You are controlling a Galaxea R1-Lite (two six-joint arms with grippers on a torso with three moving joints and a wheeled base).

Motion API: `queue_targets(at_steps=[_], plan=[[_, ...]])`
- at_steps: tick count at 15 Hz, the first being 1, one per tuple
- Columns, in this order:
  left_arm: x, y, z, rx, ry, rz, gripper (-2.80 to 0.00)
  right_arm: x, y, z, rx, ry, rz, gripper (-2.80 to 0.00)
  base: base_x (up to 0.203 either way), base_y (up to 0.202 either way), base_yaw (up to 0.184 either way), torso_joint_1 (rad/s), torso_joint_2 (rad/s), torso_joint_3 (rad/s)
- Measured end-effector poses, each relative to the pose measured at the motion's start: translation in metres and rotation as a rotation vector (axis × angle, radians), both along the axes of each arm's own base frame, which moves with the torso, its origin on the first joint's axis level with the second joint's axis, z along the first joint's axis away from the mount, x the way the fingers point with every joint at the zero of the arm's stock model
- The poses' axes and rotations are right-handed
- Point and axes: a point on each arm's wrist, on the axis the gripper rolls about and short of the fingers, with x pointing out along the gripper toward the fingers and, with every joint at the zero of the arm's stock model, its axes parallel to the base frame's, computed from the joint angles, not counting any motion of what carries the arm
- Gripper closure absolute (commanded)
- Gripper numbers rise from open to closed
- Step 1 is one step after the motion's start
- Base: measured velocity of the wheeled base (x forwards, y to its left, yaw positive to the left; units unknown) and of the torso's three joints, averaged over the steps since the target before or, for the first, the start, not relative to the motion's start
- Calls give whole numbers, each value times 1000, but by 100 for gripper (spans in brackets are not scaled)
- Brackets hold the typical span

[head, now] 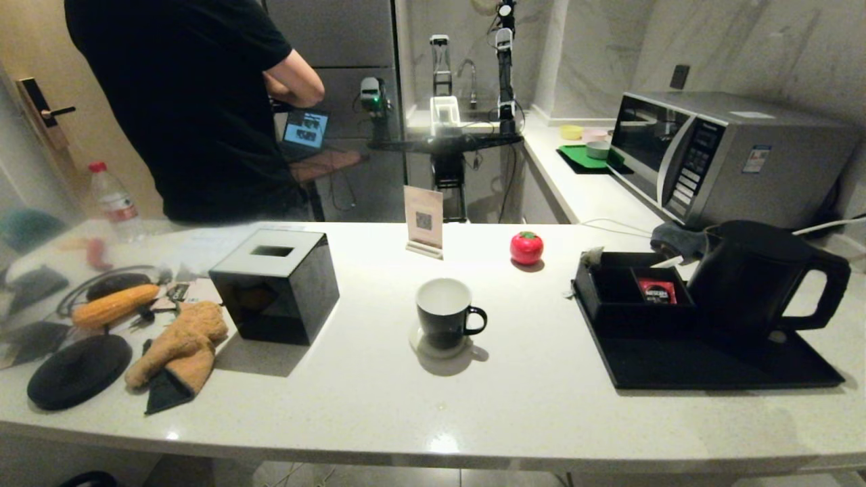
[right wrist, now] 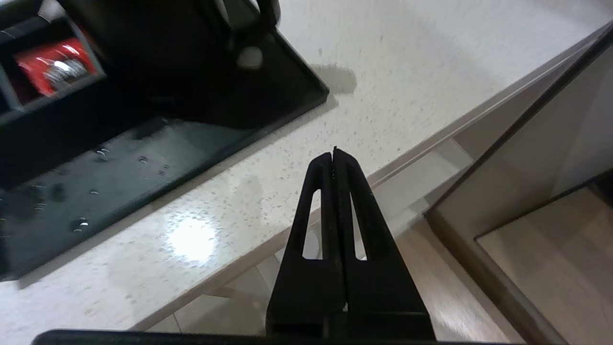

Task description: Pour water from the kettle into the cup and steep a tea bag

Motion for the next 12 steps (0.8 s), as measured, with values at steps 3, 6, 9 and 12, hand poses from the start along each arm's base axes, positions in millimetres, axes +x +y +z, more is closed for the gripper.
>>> queue_targets(at_steps=[3, 6, 9, 12], plan=[[0, 0, 0, 0, 0, 0, 0, 17, -11, -9, 1, 23, 7, -280, 0, 0, 0, 0, 0, 0], [0, 0, 0, 0, 0, 0, 0, 33, -22, -19, -3, 22, 9, -280, 0, 0, 0, 0, 0, 0], [0, 0, 0, 0, 0, 0, 0, 45, -30, -27, -2, 19, 8, -280, 0, 0, 0, 0, 0, 0], [0, 0, 0, 0, 0, 0, 0, 54, -36, -35, -4, 2, 7, -280, 0, 0, 0, 0, 0, 0]])
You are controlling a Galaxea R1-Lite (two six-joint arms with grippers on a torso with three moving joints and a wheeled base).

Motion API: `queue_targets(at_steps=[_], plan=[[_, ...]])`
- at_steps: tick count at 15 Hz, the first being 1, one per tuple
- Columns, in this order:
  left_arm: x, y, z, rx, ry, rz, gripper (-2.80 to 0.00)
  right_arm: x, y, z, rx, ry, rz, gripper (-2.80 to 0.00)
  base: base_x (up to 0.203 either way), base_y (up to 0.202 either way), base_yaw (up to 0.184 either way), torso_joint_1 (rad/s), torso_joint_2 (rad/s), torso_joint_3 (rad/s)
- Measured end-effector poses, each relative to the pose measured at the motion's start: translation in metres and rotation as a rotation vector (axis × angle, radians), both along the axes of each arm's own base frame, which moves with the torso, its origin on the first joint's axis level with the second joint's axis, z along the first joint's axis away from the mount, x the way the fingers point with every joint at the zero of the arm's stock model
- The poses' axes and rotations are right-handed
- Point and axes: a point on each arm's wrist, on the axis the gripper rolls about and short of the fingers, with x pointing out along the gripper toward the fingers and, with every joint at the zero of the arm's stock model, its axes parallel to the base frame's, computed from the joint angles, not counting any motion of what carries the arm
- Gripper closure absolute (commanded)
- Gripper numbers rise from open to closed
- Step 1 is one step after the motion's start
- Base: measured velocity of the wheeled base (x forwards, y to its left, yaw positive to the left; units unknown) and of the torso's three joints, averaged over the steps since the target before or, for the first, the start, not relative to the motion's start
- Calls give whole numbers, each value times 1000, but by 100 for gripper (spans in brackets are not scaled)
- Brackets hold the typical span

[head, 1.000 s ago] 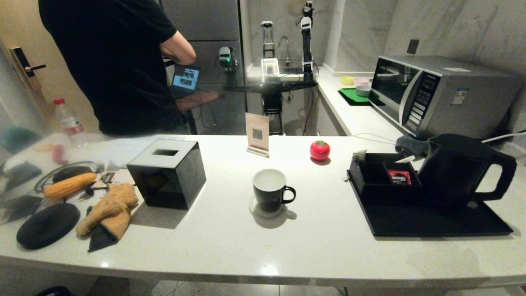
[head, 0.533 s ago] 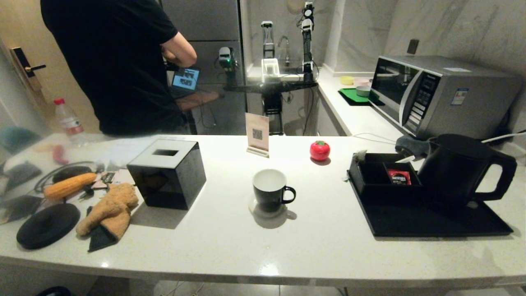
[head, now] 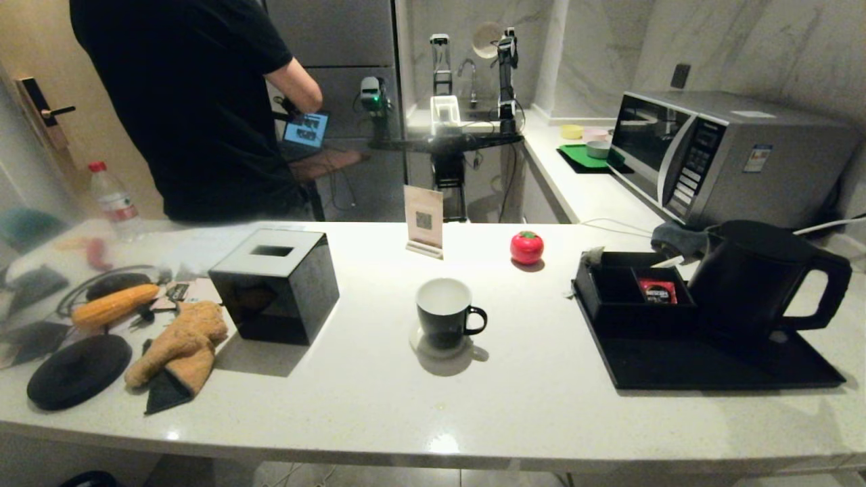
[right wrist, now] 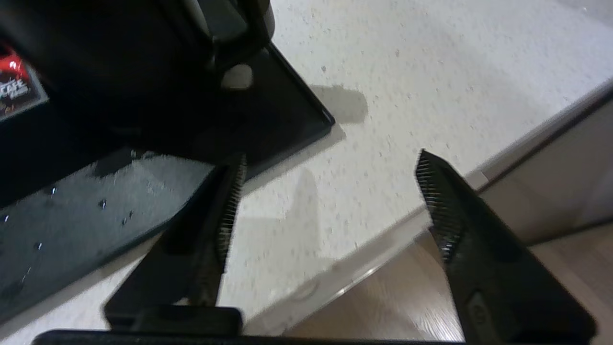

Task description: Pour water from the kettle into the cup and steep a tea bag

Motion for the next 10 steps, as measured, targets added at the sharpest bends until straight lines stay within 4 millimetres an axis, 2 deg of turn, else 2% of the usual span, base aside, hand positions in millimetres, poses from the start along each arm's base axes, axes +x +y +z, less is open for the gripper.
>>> queue_targets(at_steps=[10], plan=[[0, 0, 0, 0, 0, 0, 0, 33, -22, -11, -91, -129, 8, -280, 0, 0, 0, 0, 0, 0]])
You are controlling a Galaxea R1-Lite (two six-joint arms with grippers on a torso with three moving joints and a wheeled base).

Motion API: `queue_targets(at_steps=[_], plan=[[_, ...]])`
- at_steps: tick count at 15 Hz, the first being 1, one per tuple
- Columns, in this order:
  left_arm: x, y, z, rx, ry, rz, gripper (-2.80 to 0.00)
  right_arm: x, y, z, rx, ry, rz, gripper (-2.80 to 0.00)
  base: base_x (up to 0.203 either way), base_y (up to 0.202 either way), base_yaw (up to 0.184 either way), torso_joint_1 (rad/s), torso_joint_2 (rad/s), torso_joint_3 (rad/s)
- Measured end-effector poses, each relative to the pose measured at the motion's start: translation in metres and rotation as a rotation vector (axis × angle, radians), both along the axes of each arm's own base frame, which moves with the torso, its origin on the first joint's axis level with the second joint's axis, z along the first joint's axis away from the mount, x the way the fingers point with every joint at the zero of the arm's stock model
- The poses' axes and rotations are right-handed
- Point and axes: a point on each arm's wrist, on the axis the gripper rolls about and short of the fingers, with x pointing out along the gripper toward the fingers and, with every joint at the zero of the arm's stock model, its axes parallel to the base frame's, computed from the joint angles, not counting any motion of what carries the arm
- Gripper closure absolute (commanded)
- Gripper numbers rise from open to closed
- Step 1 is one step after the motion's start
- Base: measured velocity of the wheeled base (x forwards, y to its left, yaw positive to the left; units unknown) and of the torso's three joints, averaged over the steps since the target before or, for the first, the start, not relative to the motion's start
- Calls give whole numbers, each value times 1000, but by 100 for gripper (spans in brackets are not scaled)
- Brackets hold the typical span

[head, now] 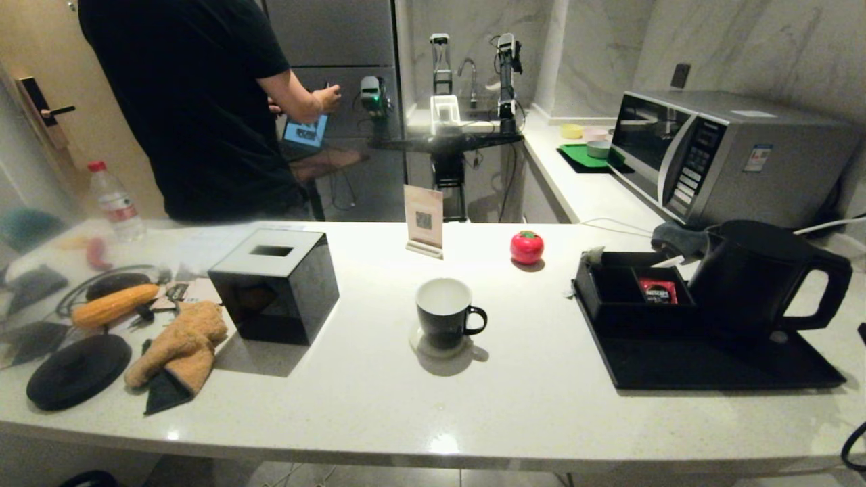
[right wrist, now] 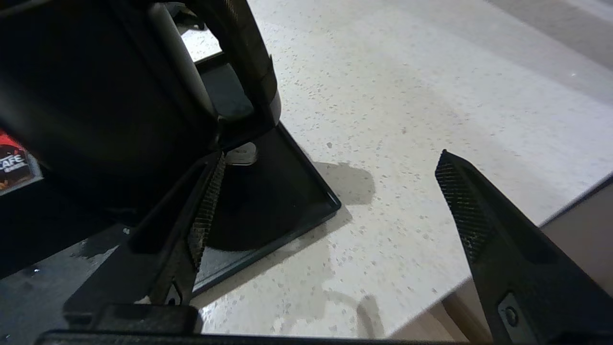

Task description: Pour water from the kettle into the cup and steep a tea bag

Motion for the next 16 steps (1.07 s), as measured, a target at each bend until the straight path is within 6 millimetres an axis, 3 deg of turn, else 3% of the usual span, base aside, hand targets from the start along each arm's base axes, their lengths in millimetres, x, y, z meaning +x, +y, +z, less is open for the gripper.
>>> queue_targets(at_steps=[6, 16], plan=[[0, 0, 0, 0, 0, 0, 0, 17, -1, -13, -15, -24, 142, -280, 0, 0, 0, 0, 0, 0], [0, 0, 0, 0, 0, 0, 0, 44, -18, -33, -155, -16, 140, -280, 0, 0, 0, 0, 0, 0]])
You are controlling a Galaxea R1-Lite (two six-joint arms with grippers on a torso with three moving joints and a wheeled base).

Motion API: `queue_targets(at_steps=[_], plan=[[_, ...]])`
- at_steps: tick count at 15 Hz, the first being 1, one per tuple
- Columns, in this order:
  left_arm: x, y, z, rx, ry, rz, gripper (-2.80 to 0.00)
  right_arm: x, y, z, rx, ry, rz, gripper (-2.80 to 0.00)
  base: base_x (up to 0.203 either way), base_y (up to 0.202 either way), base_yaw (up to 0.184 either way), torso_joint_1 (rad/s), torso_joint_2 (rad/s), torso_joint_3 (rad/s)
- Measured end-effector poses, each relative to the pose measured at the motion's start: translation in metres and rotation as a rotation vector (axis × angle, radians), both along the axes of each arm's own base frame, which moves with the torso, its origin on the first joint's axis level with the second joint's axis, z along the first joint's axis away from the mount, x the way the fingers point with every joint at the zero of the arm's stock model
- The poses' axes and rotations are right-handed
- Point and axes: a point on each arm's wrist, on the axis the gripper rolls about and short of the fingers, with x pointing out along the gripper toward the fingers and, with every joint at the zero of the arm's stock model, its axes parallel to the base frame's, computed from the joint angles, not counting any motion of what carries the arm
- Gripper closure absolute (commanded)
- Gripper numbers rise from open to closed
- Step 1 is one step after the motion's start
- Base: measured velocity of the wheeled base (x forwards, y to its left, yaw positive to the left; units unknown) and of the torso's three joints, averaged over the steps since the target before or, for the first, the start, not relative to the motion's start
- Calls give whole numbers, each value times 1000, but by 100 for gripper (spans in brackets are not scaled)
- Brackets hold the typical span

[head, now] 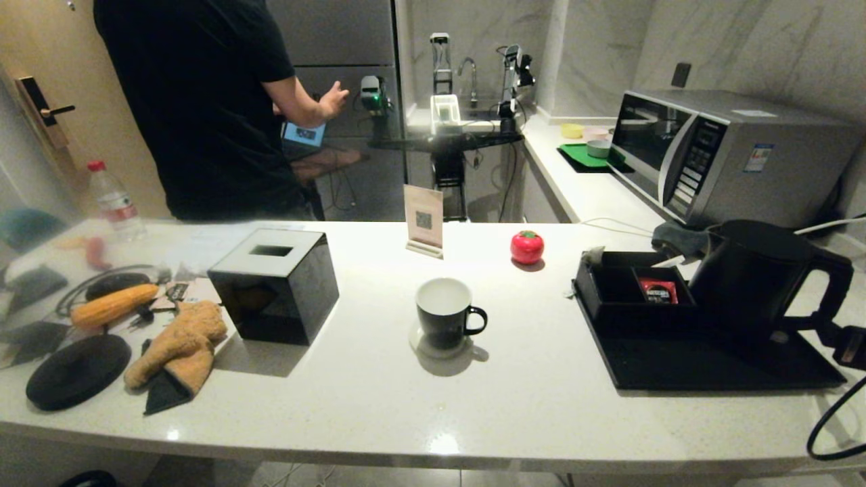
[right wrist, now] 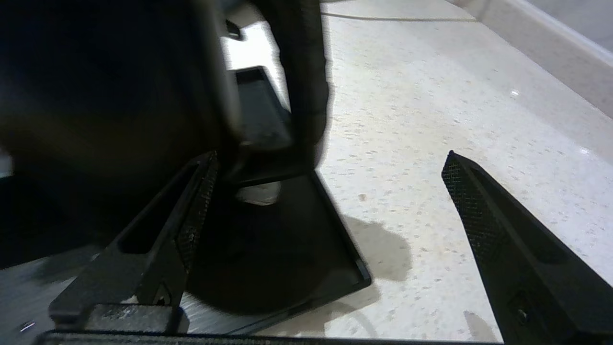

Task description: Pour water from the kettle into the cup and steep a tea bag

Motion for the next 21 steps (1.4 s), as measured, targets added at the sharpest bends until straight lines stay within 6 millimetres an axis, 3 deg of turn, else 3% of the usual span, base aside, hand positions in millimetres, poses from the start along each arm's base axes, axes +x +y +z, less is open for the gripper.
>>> queue_targets(at_steps=[8, 21], plan=[[0, 0, 0, 0, 0, 0, 0, 21, -17, -3, -25, -38, -18, -280, 0, 0, 0, 0, 0, 0], [0, 0, 0, 0, 0, 1, 0, 41, -28, -7, -35, -67, -9, -280, 0, 0, 0, 0, 0, 0]])
